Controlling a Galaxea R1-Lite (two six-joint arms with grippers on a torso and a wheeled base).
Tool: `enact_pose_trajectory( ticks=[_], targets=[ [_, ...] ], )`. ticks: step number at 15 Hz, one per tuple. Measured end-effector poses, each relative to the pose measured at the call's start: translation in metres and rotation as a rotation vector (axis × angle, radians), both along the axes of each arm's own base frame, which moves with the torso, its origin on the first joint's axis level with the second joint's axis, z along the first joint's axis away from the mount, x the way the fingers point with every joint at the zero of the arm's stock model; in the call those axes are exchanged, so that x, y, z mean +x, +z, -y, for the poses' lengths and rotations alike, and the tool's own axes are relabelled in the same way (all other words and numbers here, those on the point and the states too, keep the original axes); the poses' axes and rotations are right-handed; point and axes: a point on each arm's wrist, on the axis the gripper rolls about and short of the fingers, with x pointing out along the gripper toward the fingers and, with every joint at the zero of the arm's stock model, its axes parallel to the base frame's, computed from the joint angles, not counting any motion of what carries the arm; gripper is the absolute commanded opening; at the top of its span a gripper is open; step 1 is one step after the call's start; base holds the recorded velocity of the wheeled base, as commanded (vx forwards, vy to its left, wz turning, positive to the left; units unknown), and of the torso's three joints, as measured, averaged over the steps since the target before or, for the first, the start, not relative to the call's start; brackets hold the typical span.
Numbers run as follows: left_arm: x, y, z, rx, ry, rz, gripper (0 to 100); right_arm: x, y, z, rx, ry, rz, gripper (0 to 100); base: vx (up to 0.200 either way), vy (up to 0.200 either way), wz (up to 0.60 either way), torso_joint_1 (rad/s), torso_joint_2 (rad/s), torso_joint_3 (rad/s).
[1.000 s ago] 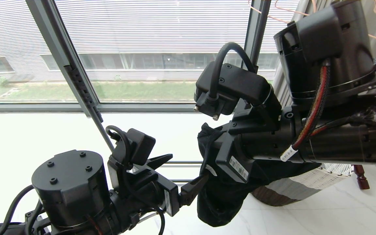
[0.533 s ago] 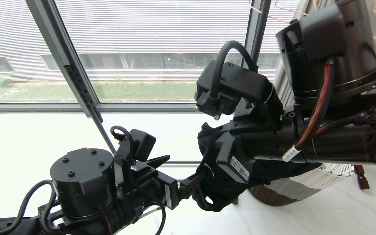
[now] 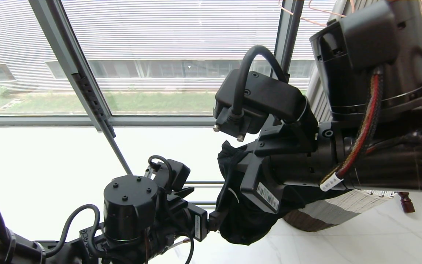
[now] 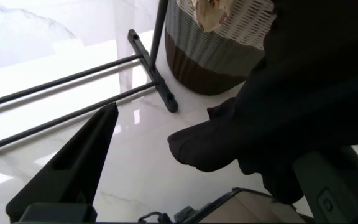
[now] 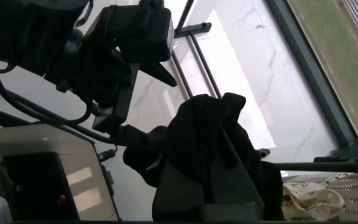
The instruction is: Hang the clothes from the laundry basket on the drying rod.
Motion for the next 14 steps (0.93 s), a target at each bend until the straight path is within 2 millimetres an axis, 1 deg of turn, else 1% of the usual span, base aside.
enact_pose_trajectory(
  ticks=[1, 2, 7, 9, 12, 14],
  targets=[
    [0.001, -0.002, 0.001, 0.005, 0.0, -0.006, 100, -0.001, 0.0, -0.001, -0.001, 0.005, -0.001, 0, 0.0, 0.0, 0.0, 0.0, 0.0, 0.0],
    [0.002, -0.003, 0.001, 0.004, 0.001, -0.004, 0, -0.002, 0.0, -0.001, -0.001, 0.008, -0.001, 0, 0.0, 0.0, 0.0, 0.0, 0.0, 0.0],
    [0.004, -0.007, -0.001, 0.007, 0.012, -0.005, 0, -0.004, -0.002, -0.003, -0.004, 0.018, -0.004, 0, 0.0, 0.0, 0.0, 0.0, 0.0, 0.0],
    [0.001, -0.012, -0.005, 0.018, 0.017, -0.017, 0, -0.004, -0.003, -0.003, -0.006, 0.014, -0.008, 0, 0.0, 0.0, 0.0, 0.0, 0.0, 0.0],
    [-0.005, -0.014, -0.012, -0.005, 0.061, 0.028, 0, 0.006, -0.009, -0.002, 0.004, -0.039, -0.045, 0, 0.0, 0.0, 0.0, 0.0, 0.0, 0.0],
    [-0.002, -0.01, -0.024, -0.037, 0.14, 0.073, 0, 0.013, -0.013, -0.012, 0.051, -0.059, -0.054, 0, 0.0, 0.0, 0.0, 0.0, 0.0, 0.0]
  ],
)
